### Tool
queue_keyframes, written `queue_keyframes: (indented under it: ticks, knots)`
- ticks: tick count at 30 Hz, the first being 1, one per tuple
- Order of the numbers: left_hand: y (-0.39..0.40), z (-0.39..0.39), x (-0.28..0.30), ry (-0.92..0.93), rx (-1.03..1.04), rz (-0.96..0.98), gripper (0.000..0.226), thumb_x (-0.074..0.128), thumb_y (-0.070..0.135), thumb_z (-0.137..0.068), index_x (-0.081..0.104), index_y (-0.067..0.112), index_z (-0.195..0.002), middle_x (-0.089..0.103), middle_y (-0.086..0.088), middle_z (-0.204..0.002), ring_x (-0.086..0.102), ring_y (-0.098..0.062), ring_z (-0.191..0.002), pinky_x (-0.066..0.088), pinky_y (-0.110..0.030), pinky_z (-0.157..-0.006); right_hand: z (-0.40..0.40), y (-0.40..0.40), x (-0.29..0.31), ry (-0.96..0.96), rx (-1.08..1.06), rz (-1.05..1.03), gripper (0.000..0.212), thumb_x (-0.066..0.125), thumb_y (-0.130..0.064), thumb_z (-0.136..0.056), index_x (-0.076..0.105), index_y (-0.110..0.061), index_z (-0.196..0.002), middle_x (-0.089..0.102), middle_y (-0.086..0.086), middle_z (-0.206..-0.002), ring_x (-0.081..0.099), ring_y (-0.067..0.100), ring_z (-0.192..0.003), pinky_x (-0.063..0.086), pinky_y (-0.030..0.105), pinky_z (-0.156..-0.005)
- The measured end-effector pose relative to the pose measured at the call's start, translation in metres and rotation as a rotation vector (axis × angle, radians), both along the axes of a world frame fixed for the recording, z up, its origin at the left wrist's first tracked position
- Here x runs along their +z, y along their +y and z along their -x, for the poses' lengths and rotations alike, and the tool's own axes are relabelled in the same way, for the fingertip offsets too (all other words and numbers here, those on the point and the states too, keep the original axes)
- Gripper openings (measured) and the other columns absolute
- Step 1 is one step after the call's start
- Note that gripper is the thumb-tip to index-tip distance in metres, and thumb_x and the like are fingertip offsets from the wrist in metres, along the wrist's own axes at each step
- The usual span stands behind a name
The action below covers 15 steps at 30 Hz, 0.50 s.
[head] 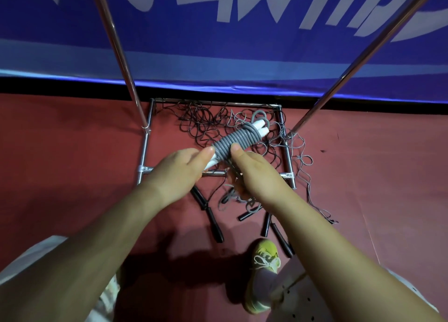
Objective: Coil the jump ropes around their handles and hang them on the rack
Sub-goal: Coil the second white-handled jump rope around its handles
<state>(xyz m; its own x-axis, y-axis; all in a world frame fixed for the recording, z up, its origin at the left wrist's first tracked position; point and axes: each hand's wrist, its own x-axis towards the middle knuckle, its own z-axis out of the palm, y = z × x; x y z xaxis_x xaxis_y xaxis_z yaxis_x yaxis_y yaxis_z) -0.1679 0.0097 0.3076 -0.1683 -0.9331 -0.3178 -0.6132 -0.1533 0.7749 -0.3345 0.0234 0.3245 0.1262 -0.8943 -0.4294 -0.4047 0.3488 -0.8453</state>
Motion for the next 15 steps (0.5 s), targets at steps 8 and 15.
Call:
queue_keyframes:
  ticks: [8, 15]
  knots:
    - [0.005, 0.002, -0.001, 0.127, -0.061, -0.214, 0.047, 0.048, 0.065, -0.065, 0.054, 0.023, -0.084, 0.051, 0.007, -0.076, 0.046, -0.011, -0.068, 0.039, -0.032, -0.066, 0.000, -0.003, -0.003, -0.096, -0.015, 0.008, 0.044, 0.044, -0.052, -0.090, 0.061, -0.036, -0.053, 0.045, -0.019, -0.044, 0.038, -0.001, -0.039, 0.025, 0.025, -0.054]
    - [0.015, 0.003, 0.004, 1.015, -0.194, -0.892, 0.064, 0.074, 0.070, -0.056, 0.077, 0.012, -0.083, 0.069, -0.011, -0.070, 0.065, -0.022, -0.057, 0.053, -0.029, -0.054, 0.001, 0.005, -0.002, -0.289, 0.148, 0.180, 0.042, 0.041, -0.054, -0.076, 0.051, -0.013, -0.074, 0.052, -0.013, -0.057, 0.044, 0.005, -0.053, 0.033, 0.023, -0.056]
